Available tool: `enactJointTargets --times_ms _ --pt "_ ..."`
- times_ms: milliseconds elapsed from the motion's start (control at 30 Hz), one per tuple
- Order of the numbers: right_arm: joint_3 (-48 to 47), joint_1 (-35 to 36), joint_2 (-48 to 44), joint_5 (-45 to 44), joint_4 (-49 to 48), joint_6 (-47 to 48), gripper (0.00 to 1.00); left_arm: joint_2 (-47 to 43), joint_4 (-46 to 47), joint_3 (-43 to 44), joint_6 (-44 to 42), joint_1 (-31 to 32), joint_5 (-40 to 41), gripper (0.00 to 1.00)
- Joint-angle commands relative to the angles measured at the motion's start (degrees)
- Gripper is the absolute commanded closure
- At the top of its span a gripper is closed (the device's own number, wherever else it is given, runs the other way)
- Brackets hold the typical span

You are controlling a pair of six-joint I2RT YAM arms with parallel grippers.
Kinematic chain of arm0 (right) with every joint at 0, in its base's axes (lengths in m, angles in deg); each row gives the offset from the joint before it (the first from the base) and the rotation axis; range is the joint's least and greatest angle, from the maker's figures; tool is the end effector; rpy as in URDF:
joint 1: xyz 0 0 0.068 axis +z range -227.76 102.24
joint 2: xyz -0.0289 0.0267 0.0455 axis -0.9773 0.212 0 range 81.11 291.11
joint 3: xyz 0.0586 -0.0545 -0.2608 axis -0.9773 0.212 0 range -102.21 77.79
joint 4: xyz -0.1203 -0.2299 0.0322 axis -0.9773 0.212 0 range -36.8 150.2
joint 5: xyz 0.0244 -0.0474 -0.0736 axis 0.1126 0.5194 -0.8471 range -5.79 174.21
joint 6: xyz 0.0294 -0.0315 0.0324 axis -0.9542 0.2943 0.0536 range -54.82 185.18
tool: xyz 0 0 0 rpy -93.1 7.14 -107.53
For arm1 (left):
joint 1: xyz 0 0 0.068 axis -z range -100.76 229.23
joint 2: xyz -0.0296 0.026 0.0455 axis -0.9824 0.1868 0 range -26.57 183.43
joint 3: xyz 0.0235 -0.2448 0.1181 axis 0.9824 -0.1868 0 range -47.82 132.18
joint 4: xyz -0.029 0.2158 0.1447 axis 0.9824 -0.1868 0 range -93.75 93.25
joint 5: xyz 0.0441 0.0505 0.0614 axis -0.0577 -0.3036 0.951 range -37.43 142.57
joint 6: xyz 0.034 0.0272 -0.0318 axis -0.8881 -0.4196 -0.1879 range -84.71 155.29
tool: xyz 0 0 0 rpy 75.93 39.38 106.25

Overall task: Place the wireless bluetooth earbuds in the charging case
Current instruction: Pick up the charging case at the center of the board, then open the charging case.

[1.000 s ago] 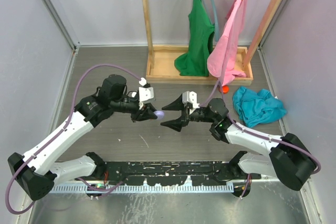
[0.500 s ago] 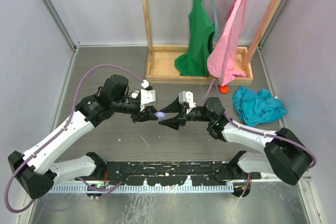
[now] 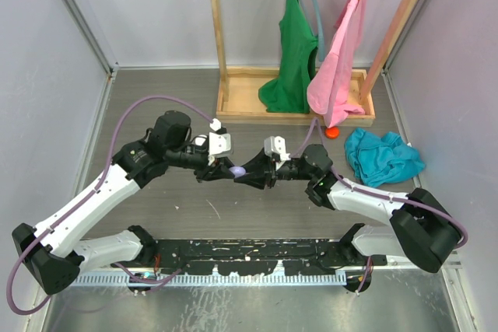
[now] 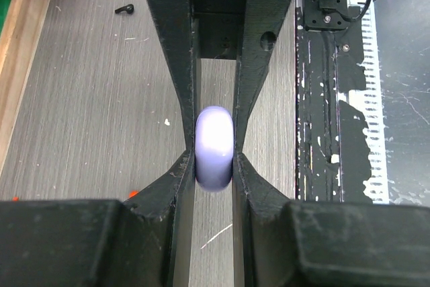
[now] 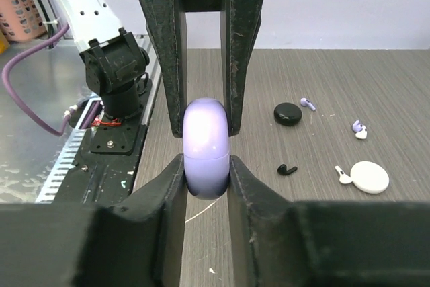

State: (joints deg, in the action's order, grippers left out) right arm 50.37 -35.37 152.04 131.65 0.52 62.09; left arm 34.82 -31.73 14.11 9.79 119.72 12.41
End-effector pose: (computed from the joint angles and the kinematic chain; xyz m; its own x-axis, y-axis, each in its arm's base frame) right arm 0.1666 0.1876 0.2535 0.0641 0.1077 -0.9921 -0.9979 0.0036 -0.0641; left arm 0.1536 -0.1613 0.3504 -0.0004 0.4329 -0.9014 0.9982 0.0549 0.0259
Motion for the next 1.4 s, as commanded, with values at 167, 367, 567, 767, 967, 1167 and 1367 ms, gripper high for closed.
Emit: enactJointTargets --times_ms 167,367,567,767,967,1167,1367 --pt "0.6 0.2 -1.8 -2.4 -6.3 -1.4 0.94 -1.4 3.9 -0.2 1.8 0.4 -0.3 0.6" --pt "1.2 0.2 -2.1 -3.1 -7.0 -2.4 0.96 -3.0 6.8 -2.2 2.3 0.4 3.3 0.41" --pt "1.1 0.2 -1.1 -2.3 -8.8 -3.8 0.96 -2.8 9.2 -2.8 3.7 0.4 5.5 0.38" --pt "1.4 0.2 -0.2 -1.7 -8.9 -3.2 0.95 -2.9 11.3 -2.6 5.2 0.4 8.4 0.36" --pt "1.9 0.2 -0.1 -0.6 -8.6 -2.3 0.95 -3.5 12.9 -2.3 7.2 0.3 12.5 0.37" --pt "2.3 0.3 0.2 0.5 -7.2 -0.8 0.95 -4.2 13.5 -2.2 8.6 0.0 13.0 0.36" --pt "2.4 0.2 0.8 1.1 -7.1 -0.1 0.95 -4.2 13.6 -1.5 10.1 -1.1 13.2 0.35"
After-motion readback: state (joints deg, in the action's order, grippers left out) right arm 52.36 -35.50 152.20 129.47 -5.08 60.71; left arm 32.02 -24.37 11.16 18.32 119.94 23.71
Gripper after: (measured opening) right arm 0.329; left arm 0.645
